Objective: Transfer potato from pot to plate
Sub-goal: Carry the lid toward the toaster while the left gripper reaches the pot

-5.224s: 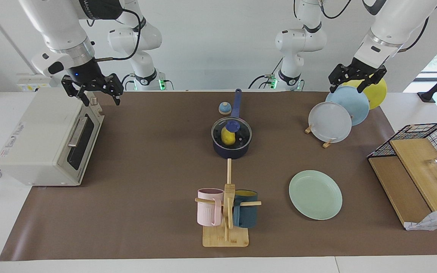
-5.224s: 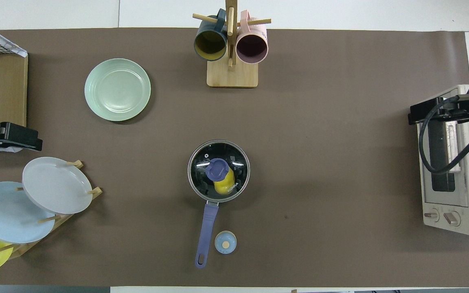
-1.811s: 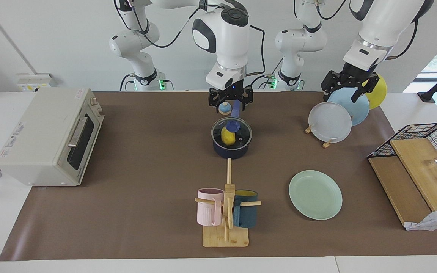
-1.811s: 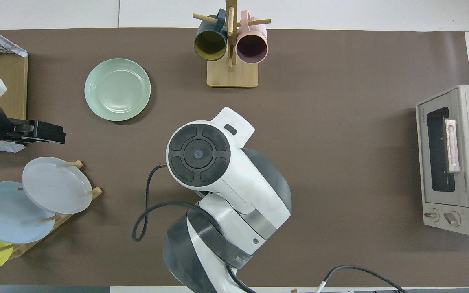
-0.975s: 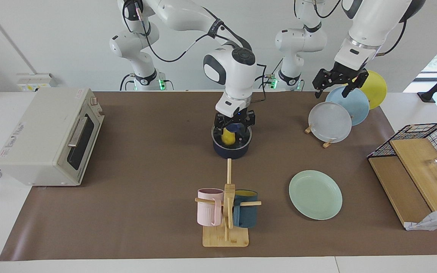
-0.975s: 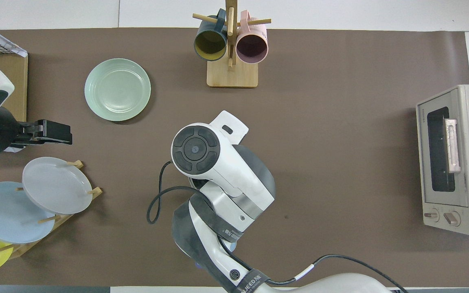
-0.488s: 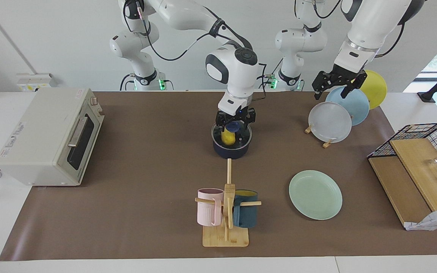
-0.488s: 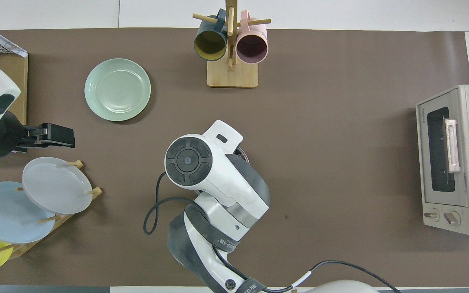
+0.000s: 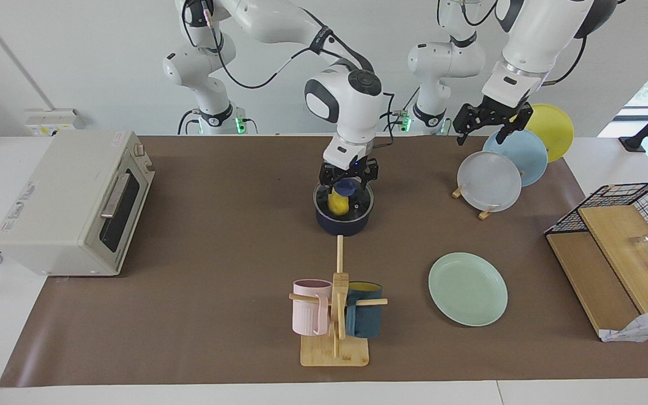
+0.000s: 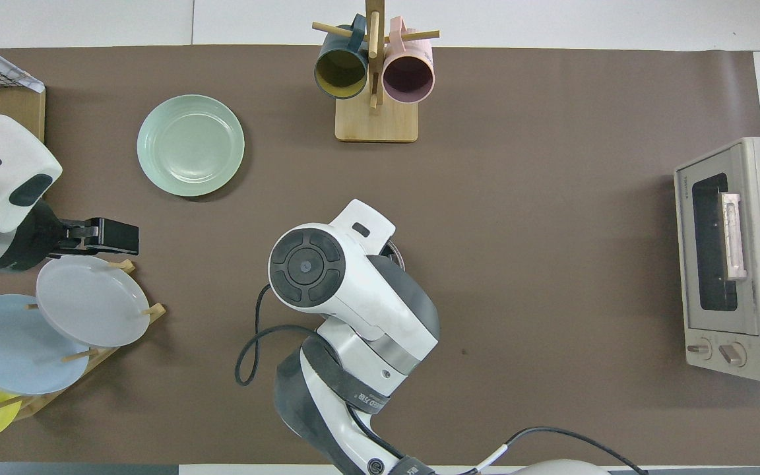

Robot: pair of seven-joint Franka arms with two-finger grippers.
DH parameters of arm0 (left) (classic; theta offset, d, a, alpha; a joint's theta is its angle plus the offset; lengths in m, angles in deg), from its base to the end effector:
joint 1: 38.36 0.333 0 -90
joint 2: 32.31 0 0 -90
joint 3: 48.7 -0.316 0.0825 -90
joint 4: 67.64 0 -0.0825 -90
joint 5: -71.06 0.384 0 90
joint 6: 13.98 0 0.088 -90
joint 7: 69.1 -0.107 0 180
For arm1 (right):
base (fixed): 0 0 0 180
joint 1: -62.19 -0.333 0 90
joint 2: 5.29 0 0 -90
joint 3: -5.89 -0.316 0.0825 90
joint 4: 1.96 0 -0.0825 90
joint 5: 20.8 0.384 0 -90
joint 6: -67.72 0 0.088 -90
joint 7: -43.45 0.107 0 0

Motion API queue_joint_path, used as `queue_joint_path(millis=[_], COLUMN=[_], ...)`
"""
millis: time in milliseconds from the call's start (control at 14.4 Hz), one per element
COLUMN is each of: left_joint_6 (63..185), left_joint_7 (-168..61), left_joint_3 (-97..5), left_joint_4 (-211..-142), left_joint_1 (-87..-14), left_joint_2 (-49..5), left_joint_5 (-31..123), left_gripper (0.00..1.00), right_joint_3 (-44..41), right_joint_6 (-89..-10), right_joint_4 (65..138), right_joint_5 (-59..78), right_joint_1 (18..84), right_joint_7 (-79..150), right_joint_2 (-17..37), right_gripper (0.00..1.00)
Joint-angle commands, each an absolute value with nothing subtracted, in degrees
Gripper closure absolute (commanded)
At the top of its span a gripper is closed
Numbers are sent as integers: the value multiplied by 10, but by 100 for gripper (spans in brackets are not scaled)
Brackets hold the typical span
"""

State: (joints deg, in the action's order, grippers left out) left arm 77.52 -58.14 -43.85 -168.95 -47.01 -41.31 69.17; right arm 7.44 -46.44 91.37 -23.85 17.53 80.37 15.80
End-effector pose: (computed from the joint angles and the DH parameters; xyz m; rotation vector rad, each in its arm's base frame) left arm 0.4902 -0.1245 0.6164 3.1246 -0.0658 -0.0289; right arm 0.4842 0.4514 0.4073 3.0869 0.2036 0.0527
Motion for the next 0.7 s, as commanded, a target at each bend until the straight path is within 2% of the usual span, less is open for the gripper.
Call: queue_joint_path(millis=[0,418,627], left_joint_6=[787,795,796], left_joint_7=[-578,-578,-578], left_joint_3=[-444,-447,-446], left_joint_4=[-1714,-1716,-1716], left_joint_1=[-472,-468,-470], left_joint_2=[-430,-430,-430], left_joint_5=[685,685,685], left_gripper=[0,0,0], right_joint_3=[72,72,72], right_joint_6=[-479,-479,-473], right_joint_4=[938,932,925], right_joint_5=[-248,-247,-247], right_joint_1=[177,180,186], right_joint_7=[801,789,777], right_joint_2=[142,142,135], right_gripper=[15,71,85])
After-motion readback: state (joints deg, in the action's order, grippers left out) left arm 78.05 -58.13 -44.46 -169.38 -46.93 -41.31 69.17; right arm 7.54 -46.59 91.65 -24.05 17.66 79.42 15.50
